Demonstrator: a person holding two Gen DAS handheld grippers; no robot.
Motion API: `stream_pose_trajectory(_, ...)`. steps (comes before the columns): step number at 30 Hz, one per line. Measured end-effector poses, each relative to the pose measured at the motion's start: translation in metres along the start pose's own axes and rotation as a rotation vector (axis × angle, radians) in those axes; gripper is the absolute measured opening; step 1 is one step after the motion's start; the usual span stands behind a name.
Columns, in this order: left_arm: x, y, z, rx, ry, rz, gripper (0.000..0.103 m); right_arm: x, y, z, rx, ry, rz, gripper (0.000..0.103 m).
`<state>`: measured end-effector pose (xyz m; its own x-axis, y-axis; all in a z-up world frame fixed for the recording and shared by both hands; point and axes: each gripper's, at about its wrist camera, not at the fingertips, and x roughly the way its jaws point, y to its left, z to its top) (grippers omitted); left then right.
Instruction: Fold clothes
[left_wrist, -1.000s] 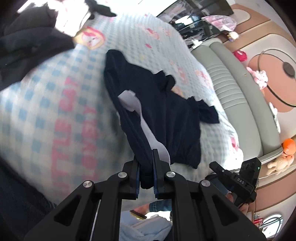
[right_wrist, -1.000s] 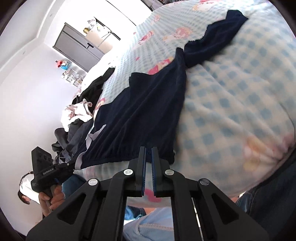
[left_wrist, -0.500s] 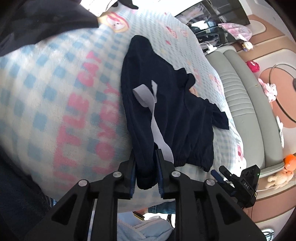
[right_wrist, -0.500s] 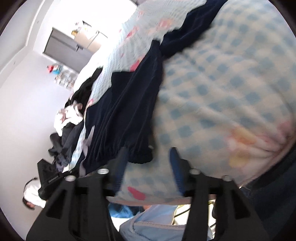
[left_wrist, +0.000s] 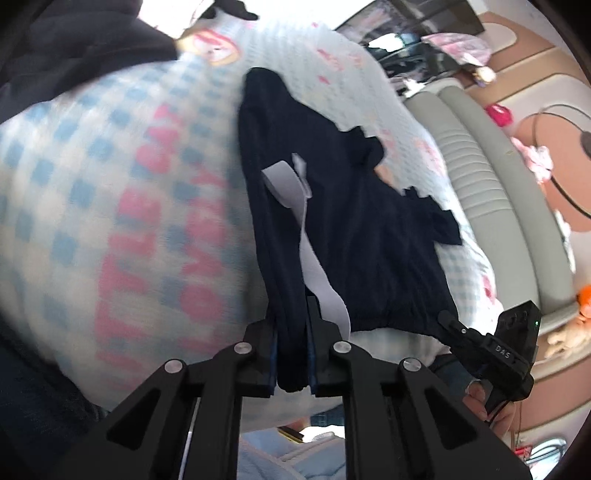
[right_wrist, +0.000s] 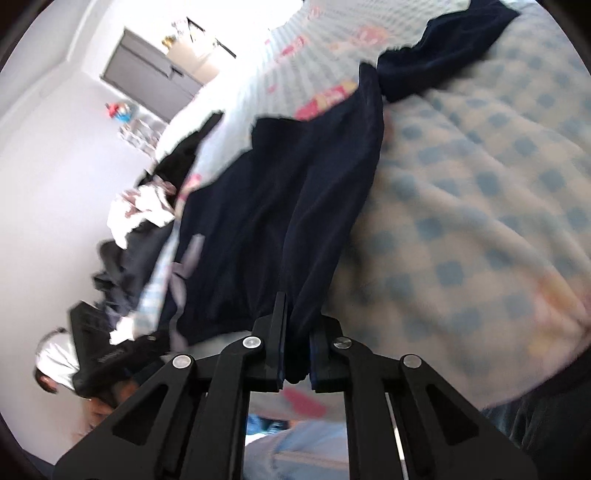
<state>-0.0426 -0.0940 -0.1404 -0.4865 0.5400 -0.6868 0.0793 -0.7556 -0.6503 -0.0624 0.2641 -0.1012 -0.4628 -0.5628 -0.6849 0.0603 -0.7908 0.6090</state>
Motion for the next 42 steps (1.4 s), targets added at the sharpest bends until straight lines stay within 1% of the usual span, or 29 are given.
stream_pose_trajectory(2, 0.001, -0.001, -0.002, -0.004, 0.014, 0.002, 0.012, -0.017, -0.001, -0.005, 0.019, -0.030, 0.017, 0.007)
stream_pose_trajectory(5, -0.001, -0.003, -0.008, 0.009, 0.039, 0.016, 0.012, -0.023, -0.008, -0.014, 0.038, -0.026, -0.005, 0.007)
stream_pose_trajectory(6, -0.001, -0.005, -0.009, 0.018, 0.043, 0.025, 0.012, -0.019, -0.011, -0.017, 0.029, -0.010, -0.025, 0.008)
stream_pose_trajectory(9, 0.002, -0.006, -0.011, 0.022, 0.081, 0.074, 0.014, 0.002, -0.024, -0.023, 0.042, 0.079, -0.121, 0.020)
stream_pose_trajectory(10, 0.001, -0.006, -0.011, 0.015, 0.094, 0.089, 0.016, 0.003, -0.028, -0.024, 0.062, 0.081, -0.130, 0.020)
stream_pose_trajectory(11, 0.001, -0.005, -0.010, 0.009, 0.107, 0.103, 0.021, -0.003, -0.029, -0.024, 0.085, 0.039, -0.106, 0.021)
stream_pose_trajectory(12, -0.001, -0.005, -0.010, 0.003, 0.116, 0.111, 0.022, -0.013, -0.028, -0.021, 0.084, -0.006, -0.098, 0.022)
stream_pose_trajectory(14, -0.017, -0.005, -0.004, 0.002, 0.086, 0.063, 0.022, -0.033, -0.021, -0.013, 0.051, -0.078, -0.130, 0.025)
stream_pose_trajectory(15, -0.024, -0.005, 0.001, -0.001, 0.070, 0.040, 0.022, -0.043, -0.017, -0.008, 0.031, -0.115, -0.159, 0.027)
stream_pose_trajectory(16, -0.032, -0.004, 0.009, -0.001, 0.047, 0.034, 0.023, -0.053, -0.014, -0.003, 0.008, -0.155, -0.198, 0.027)
stream_pose_trajectory(17, -0.038, -0.002, 0.017, -0.002, 0.026, 0.031, 0.026, -0.060, -0.010, 0.004, -0.015, -0.185, -0.226, 0.027)
stream_pose_trajectory(18, -0.037, -0.001, 0.028, -0.003, 0.014, 0.043, 0.032, -0.065, -0.006, 0.011, -0.037, -0.208, -0.244, 0.030)
stream_pose_trajectory(19, -0.035, 0.001, 0.038, -0.004, 0.001, 0.054, 0.034, -0.069, -0.002, 0.019, -0.059, -0.231, -0.261, 0.030)
stream_pose_trajectory(20, -0.034, 0.003, 0.049, -0.005, -0.011, 0.066, 0.036, -0.069, 0.003, 0.028, -0.080, -0.232, -0.261, 0.030)
stream_pose_trajectory(22, -0.031, 0.007, 0.070, -0.008, -0.036, 0.090, 0.037, -0.055, 0.017, 0.048, -0.110, -0.185, -0.221, 0.030)
stream_pose_trajectory(23, -0.029, 0.008, 0.080, -0.009, -0.048, 0.100, 0.042, -0.046, 0.024, 0.057, -0.123, -0.161, -0.187, 0.030)
stream_pose_trajectory(24, -0.023, 0.009, 0.089, -0.015, -0.053, 0.104, 0.049, -0.035, 0.033, 0.064, -0.134, -0.138, -0.150, 0.032)
stream_pose_trajectory(25, -0.016, 0.010, 0.099, -0.030, -0.054, 0.120, 0.051, -0.024, 0.043, 0.070, -0.151, -0.116, -0.131, 0.035)
stream_pose_trajectory(27, -0.003, 0.011, 0.119, -0.055, -0.058, 0.149, 0.051, 0.001, 0.061, 0.082, -0.194, -0.070, -0.115, 0.035)
stream_pose_trajectory(28, 0.001, 0.010, 0.126, -0.044, -0.065, 0.148, 0.052, 0.014, 0.069, 0.089, -0.216, -0.050, -0.105, 0.035)
stream_pose_trajectory(30, 0.010, 0.007, 0.140, -0.024, -0.077, 0.147, 0.059, 0.042, 0.083, 0.101, -0.257, -0.016, -0.111, 0.035)
stream_pose_trajectory(31, 0.017, 0.009, 0.147, -0.025, -0.078, 0.158, 0.060, 0.056, 0.088, 0.107, -0.275, 0.002, -0.122, 0.035)
stream_pose_trajectory(34, 0.038, 0.019, 0.162, -0.068, -0.054, 0.171, 0.060, 0.099, 0.093, 0.124, -0.291, 0.050, -0.148, 0.035)
stream_pose_trajectory(36, 0.047, 0.025, 0.167, -0.113, -0.047, 0.151, 0.060, 0.117, 0.093, 0.130, -0.299, 0.068, -0.153, 0.035)
stream_pose_trajectory(37, 0.051, 0.026, 0.169, -0.116, -0.048, 0.139, 0.060, 0.126, 0.093, 0.133, -0.307, 0.077, -0.151, 0.035)
stream_pose_trajectory(38, 0.055, 0.024, 0.172, -0.103, -0.045, 0.143, 0.058, 0.135, 0.094, 0.136, -0.318, 0.090, -0.153, 0.035)
stream_pose_trajectory(40, 0.065, 0.020, 0.174, -0.045, -0.024, 0.185, 0.029, 0.156, 0.093, 0.142, -0.337, 0.121, -0.173, 0.035)
stream_pose_trajectory(41, 0.070, 0.017, 0.175, -0.018, -0.018, 0.203, 0.009, 0.165, 0.091, 0.144, -0.343, 0.137, -0.187, 0.035)
stream_pose_trajectory(42, 0.069, 0.016, 0.174, -0.003, -0.030, 0.207, 0.009, 0.172, 0.089, 0.146, -0.342, 0.147, -0.201, 0.035)
